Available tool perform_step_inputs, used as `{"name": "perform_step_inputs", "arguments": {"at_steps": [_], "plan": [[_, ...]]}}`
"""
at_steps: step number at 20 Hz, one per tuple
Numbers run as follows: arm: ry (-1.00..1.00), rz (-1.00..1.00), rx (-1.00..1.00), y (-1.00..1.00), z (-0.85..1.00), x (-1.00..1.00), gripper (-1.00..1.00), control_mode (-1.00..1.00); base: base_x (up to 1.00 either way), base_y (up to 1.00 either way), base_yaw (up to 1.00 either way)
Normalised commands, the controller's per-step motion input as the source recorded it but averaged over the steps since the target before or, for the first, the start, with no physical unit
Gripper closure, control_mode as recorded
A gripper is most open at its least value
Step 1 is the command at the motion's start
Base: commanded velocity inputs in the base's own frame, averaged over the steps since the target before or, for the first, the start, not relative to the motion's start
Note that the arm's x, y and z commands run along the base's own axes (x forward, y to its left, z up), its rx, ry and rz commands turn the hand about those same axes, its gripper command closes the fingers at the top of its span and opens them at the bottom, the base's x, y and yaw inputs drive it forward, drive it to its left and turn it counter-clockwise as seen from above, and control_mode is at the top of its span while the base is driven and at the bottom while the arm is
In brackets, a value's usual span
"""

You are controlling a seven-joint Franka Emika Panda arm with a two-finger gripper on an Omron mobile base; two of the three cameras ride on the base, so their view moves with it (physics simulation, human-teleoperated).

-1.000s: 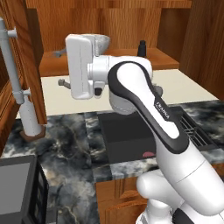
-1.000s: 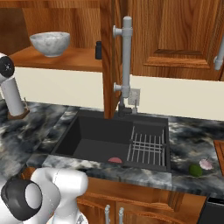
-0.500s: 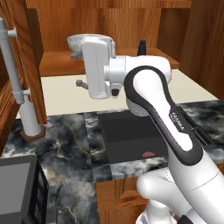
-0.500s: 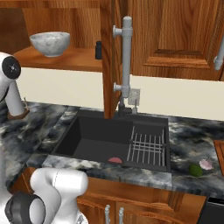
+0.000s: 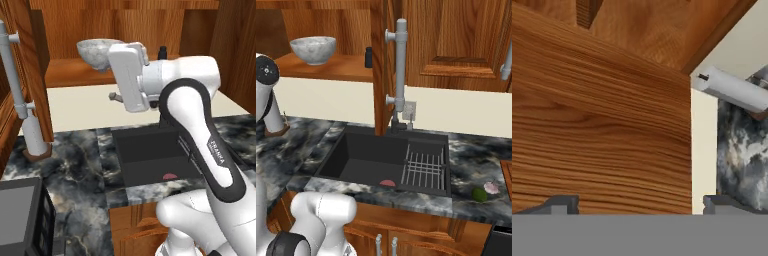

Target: Open the cabinet. Place the bowl and condiment on the counter. Then place the lime and garlic on the cutting board.

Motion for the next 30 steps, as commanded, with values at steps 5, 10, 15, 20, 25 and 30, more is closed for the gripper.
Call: {"name": "perform_step_inputs", "arguments": {"at_steps": [5,10,15,20,25,30], "plan": [[0.00,-0.13,-0.21,-0.27,0.08,-0.15,-1.00,-1.00,0.00,0.00,0.00],[-0.03,-0.14,-0.22,-0.23,0.01,-0.17,-1.00,-1.00,0.00,0.00,0.00],[-0.05,-0.09,-0.20,-0.38,0.00,-0.02,-1.00,-1.00,0.00,0.00,0.00],[-0.05,-0.04,-0.18,-0.47,0.00,0.00,-1.00,-1.00,0.00,0.00,0.00],[-0.07,0.00,-0.16,-0.44,0.00,0.00,-1.00,-1.00,0.00,0.00,0.00],[-0.11,-0.01,-0.22,-0.11,-0.36,-0.01,-1.00,-1.00,0.00,0.00,0.00]]}}
